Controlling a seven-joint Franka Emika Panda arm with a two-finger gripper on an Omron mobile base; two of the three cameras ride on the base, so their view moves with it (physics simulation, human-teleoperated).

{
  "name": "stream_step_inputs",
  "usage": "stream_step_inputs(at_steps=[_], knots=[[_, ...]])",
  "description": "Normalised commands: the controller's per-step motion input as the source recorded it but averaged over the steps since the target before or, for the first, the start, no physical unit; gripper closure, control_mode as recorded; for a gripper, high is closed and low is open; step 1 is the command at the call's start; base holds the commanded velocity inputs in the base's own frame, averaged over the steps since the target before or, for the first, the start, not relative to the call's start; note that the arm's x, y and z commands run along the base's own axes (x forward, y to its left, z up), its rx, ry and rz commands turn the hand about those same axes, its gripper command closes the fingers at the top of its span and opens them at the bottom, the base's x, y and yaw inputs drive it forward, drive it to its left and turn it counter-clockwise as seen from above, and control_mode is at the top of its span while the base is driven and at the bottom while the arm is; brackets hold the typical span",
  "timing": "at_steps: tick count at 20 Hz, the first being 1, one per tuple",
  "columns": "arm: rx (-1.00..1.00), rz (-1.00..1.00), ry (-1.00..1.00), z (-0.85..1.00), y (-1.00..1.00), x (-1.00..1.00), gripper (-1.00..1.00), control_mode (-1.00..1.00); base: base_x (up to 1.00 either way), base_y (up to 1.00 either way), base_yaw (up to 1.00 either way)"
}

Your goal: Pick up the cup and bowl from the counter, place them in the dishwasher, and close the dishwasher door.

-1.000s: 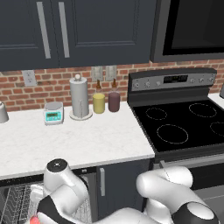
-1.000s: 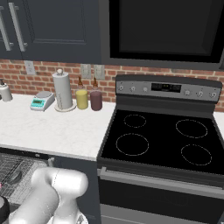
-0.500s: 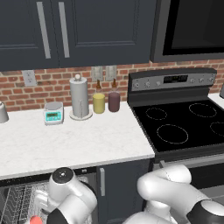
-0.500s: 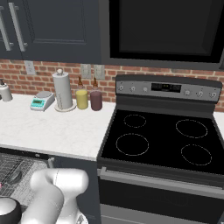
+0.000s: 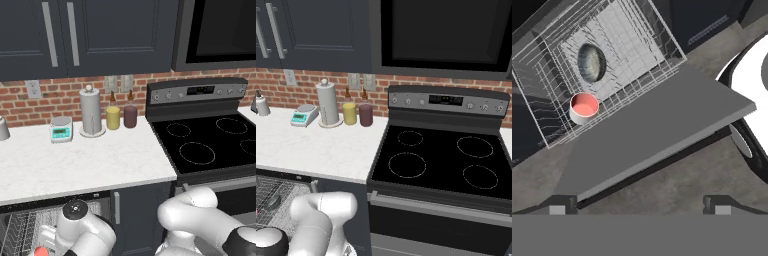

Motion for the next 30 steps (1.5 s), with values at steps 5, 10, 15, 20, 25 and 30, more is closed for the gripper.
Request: stream_step_inputs(at_steps=[5,10,15,20,25,30], knots=[[0.02,0.0,-0.01,0.0,0.0,-0.35,-1.0,-1.0,0.0,0.0,0.0],[0.02,0.0,0.0,0.0,0.0,-0.36,-1.0,-1.0,0.0,0.0,0.0],[0.0,0.0,-0.05,0.02,0.0,-0.29,-1.0,-1.0,0.0,0.0,0.0],[0.0,0.0,-0.15,0.18,0.0,-0.19,-1.0,-1.0,0.0,0.0,0.0],[0.0,0.0,-0.15,0.06,0.0,-0.12,-1.0,-1.0,0.0,0.0,0.0],[0.0,0.0,-0.06,-0.01,0.0,0.0,-1.0,-1.0,0.0,0.0,0.0]])
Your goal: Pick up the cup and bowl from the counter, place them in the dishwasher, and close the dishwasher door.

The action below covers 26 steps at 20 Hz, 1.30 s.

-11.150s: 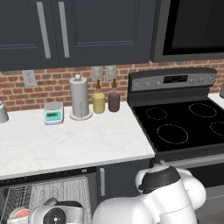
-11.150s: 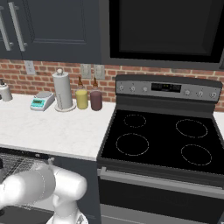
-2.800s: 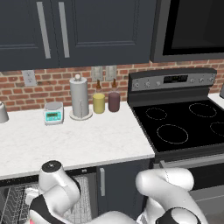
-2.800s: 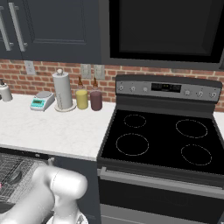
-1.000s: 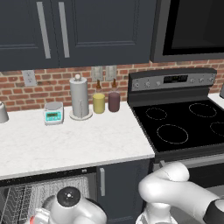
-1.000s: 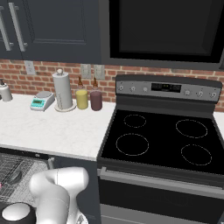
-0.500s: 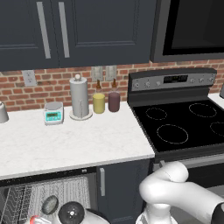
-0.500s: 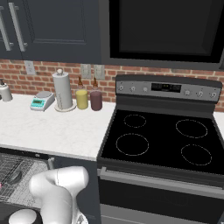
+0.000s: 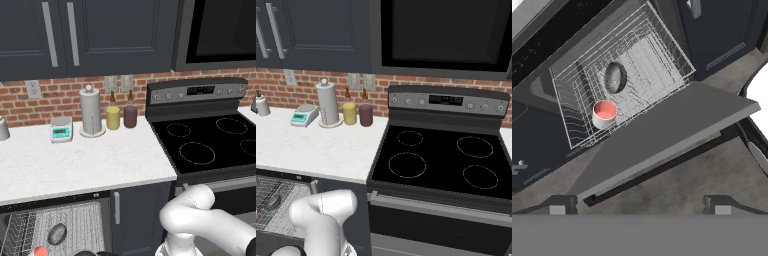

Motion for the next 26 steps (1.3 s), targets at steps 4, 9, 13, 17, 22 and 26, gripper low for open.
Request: stream_step_inputs(at_steps=[4,9,13,17,22,26], knots=[[0.0,0.0,-0.11,-0.01,0.0,-0.03,-1.0,-1.0,0.0,0.0,0.0],[0.0,0.0,-0.13,0.0,-0.01,-0.06,-1.0,-1.0,0.0,0.0,0.0],[0.0,0.0,-0.15,0.0,0.0,-0.04,-1.0,-1.0,0.0,0.0,0.0],[0.0,0.0,-0.18,0.0,0.0,0.0,-1.0,-1.0,0.0,0.0,0.0],[0.0,0.0,-0.21,0.0,0.0,-0.07,-1.0,-1.0,0.0,0.0,0.0],[0.0,-0.02,-0.27,-0.03,-0.03,-0.1,-1.0,-1.0,0.0,0.0,0.0]])
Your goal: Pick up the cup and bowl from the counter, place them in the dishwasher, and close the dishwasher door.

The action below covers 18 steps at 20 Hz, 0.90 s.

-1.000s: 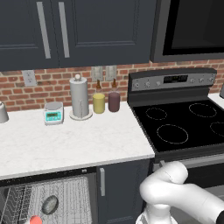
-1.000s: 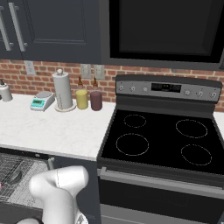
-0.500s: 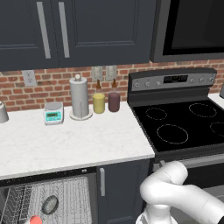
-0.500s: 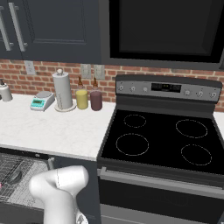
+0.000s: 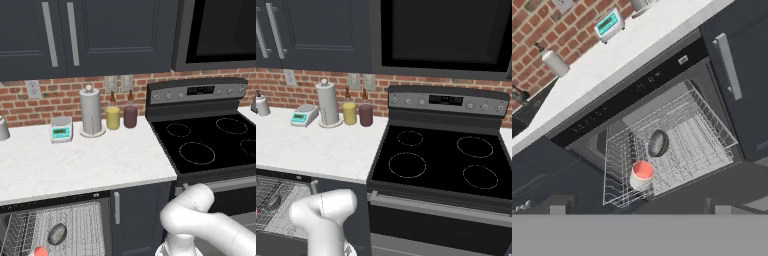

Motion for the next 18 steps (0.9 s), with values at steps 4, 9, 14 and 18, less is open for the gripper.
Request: stream_step_inputs(at_steps=[4,9,14,18], knots=[[0.0,-0.05,-0.24,-0.21,-0.16,-0.06,-1.0,-1.0,0.0,0.0,0.0],[0.0,-0.07,-0.14,-0.14,-0.02,-0.01,-1.0,-1.0,0.0,0.0,0.0],[0.0,-0.1,-0.11,-0.44,0.02,0.0,-1.0,-1.0,0.0,0.0,0.0],[0.04,-0.11,-0.08,-0.64,0.1,0.0,-1.0,-1.0,0.0,0.0,0.0]])
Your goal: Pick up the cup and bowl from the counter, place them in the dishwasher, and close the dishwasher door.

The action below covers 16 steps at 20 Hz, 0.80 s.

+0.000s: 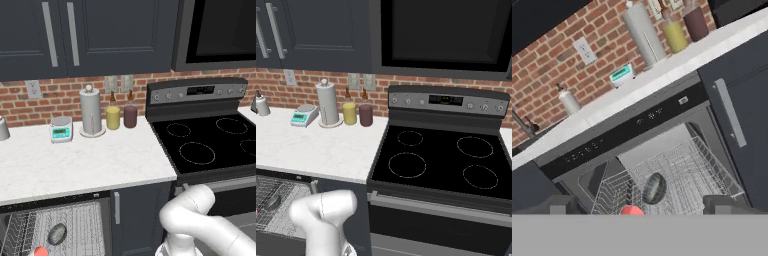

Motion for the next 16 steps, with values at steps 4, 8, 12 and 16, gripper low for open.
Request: stream_step_inputs(at_steps=[4,8,12,16], knots=[[0.06,-0.08,-0.04,-0.74,0.19,-0.01,-1.0,-1.0,0.0,0.0,0.0],[0.04,-0.05,-0.01,-0.69,0.41,-0.09,-1.0,-1.0,0.0,0.0,0.0],[0.0,-0.05,-0.14,-0.37,0.45,-0.11,-1.0,-1.0,0.0,0.0,0.0],[0.0,-0.04,-0.15,-0.35,0.34,-0.16,-1.0,-1.0,0.0,0.0,0.0]])
